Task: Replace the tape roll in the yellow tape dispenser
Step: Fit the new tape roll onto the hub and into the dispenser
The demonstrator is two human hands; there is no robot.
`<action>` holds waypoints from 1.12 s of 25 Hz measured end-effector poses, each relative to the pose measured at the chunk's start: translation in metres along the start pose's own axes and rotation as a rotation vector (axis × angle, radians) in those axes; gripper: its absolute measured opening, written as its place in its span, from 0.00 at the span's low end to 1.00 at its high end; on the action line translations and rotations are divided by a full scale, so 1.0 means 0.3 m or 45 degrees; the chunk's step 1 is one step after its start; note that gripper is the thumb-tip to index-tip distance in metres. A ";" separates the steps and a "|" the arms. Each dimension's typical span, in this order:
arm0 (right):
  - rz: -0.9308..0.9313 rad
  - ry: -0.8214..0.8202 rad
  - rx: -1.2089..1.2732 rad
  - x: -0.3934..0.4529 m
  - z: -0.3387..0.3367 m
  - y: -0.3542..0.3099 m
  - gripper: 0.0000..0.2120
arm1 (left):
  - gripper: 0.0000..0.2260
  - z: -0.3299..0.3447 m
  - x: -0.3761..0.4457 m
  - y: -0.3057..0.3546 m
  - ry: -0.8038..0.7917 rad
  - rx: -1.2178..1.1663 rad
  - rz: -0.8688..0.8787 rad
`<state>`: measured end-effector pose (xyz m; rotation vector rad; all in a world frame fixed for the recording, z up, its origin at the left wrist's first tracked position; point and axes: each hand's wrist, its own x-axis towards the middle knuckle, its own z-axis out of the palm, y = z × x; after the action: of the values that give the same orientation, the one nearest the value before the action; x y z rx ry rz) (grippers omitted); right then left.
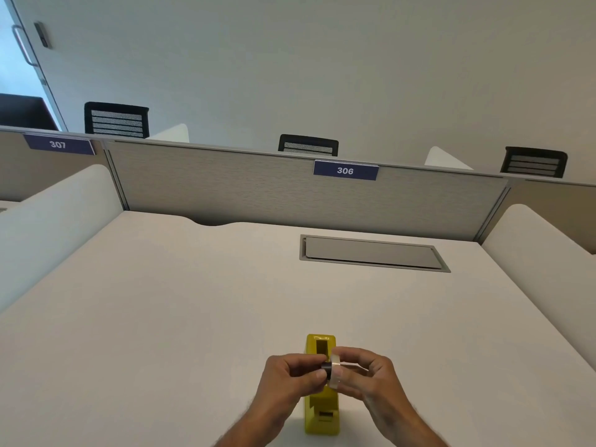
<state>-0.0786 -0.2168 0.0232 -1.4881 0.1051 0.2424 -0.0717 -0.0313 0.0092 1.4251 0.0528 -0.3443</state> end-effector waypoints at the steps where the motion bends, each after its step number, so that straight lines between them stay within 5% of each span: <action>1: -0.004 -0.007 -0.018 -0.001 0.002 0.004 0.24 | 0.10 0.000 -0.001 0.000 -0.006 0.036 0.013; 17: -0.104 0.058 -0.694 0.054 0.001 0.043 0.26 | 0.16 -0.011 0.052 -0.032 0.002 0.470 0.082; 21: -0.165 0.101 -0.797 0.084 -0.010 0.032 0.26 | 0.18 -0.028 0.069 -0.051 0.166 0.621 0.150; 28: -0.230 0.094 -1.055 0.133 -0.014 0.037 0.26 | 0.47 -0.055 0.085 -0.067 -0.008 1.276 0.223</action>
<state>-0.0420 -0.2163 0.0032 -2.3171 -0.0859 0.0793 -0.0502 -0.0224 -0.0188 2.3980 -0.2877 -0.2293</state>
